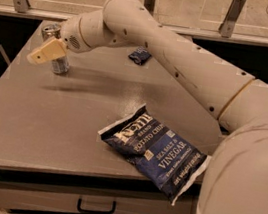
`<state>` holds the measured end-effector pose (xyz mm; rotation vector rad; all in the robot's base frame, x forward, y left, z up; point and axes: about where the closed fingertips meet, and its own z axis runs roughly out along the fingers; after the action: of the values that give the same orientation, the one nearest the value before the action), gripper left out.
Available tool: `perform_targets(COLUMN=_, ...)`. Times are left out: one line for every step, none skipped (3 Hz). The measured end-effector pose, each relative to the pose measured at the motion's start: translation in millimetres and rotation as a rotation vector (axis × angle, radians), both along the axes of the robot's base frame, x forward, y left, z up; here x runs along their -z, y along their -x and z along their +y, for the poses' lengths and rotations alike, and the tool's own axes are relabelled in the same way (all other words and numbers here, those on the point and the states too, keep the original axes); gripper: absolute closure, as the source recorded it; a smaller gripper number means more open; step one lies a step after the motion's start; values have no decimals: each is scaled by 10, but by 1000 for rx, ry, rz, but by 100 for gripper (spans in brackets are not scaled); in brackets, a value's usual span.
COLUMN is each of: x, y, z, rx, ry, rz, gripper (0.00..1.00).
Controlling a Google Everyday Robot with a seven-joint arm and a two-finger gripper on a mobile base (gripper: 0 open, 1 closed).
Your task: Pick redbull can
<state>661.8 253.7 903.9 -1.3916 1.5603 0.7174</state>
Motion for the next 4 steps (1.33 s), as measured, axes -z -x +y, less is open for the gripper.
perform_targets(x=78, y=-94, z=-86, rx=24, ry=-1, rz=-7, gripper=40)
perform_targets(x=39, y=-51, z=-212, rx=13, ry=-24, rz=-12, gripper=64)
perform_targets(x=-250, y=111, z=-311, rx=-59, ry=-98, rz=-39, gripper=87)
perform_targets(x=-718, y=296, z=-467, rx=-156, ry=-215, rz=-106, gripper=100)
